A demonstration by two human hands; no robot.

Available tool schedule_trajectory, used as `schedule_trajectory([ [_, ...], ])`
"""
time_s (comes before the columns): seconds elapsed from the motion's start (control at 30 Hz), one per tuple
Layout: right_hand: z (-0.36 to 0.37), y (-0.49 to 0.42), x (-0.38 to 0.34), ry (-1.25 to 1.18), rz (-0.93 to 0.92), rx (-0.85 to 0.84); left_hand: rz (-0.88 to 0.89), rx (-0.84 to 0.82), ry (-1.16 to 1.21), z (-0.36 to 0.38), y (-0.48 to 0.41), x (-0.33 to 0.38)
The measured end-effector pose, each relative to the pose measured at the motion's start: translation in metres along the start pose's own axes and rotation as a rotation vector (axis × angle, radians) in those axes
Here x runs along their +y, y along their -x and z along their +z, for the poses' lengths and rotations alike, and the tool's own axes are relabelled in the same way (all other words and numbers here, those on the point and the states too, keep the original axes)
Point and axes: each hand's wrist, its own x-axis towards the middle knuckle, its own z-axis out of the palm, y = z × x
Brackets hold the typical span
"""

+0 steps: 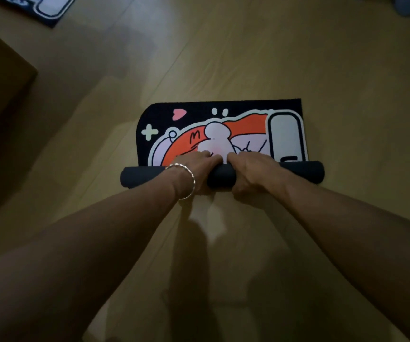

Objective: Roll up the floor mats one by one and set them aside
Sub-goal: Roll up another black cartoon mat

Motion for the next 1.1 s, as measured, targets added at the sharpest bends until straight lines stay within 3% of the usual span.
schedule_trajectory([
  [0.13,-0.007,-0.002,-0.001,-0.045,0.002,-0.121,-0.032,-0.05,0.029,0.002,0.003,-0.004],
  [0.3,0.007,0.004,-0.003,0.084,-0.065,0.118,-0.033,-0.115,0.097,-0.005,0.001,-0.006],
  [0.5,-0.003,0.004,0.001,-0.074,-0.004,-0.133,-0.017,-0.041,0.018,0.004,0.01,-0.001],
  [0.67,0.007,0.007,-0.003,-0.032,-0.039,-0.034,-0.046,-0.158,0.111,-0.003,0.006,-0.001],
  [0.8,0.006,0.006,-0.001,-0.111,-0.006,-0.102,-0.012,-0.045,-0.014,0.004,0.007,0.003],
  [1.0,0.01,0.01,-0.007,-0.051,-0.067,0.017,-0.071,-0.177,0.129,0.002,0.005,0.005],
  [1.1,0.01,0.011,-0.007,-0.106,-0.036,-0.018,-0.028,-0.091,0.061,0.006,0.006,0.006],
])
